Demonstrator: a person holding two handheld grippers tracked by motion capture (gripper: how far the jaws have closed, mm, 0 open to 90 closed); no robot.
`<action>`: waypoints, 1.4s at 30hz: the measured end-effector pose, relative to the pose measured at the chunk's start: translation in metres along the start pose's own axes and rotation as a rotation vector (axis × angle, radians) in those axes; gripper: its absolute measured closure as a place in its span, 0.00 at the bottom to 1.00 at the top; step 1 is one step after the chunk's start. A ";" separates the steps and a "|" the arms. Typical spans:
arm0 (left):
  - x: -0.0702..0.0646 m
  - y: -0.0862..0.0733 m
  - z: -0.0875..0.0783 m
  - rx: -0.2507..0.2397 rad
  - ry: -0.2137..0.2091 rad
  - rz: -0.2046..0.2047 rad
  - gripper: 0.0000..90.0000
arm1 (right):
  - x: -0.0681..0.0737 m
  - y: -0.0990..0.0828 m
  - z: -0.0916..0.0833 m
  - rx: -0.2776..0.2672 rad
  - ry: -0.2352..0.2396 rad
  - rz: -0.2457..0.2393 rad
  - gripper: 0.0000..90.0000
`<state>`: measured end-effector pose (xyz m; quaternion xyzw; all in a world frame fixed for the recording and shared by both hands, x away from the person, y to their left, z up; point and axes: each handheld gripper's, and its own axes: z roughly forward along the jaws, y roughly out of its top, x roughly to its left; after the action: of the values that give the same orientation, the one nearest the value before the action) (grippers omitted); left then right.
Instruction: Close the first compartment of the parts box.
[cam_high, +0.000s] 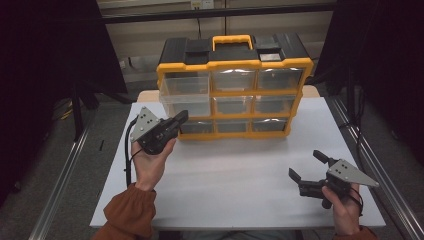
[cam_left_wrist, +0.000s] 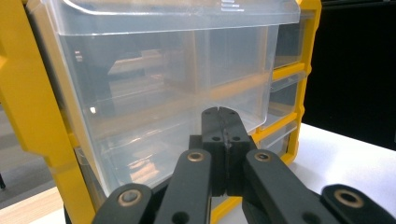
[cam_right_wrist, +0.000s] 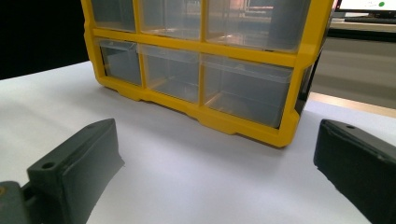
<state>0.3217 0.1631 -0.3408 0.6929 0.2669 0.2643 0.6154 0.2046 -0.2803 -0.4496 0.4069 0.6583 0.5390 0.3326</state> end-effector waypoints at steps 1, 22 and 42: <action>0.000 0.000 0.000 0.000 0.002 -0.004 1.00 | 0.000 0.000 0.000 0.001 0.001 -0.001 0.00; -0.001 0.004 0.009 -0.004 0.016 -0.001 1.00 | 0.000 0.000 0.001 -0.003 0.002 0.001 0.00; 0.003 0.004 0.014 -0.013 0.029 -0.018 1.00 | 0.000 0.000 0.001 -0.002 0.001 -0.001 0.00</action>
<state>0.3334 0.1550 -0.3377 0.6828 0.2801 0.2704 0.6182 0.2057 -0.2797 -0.4498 0.4059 0.6583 0.5396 0.3328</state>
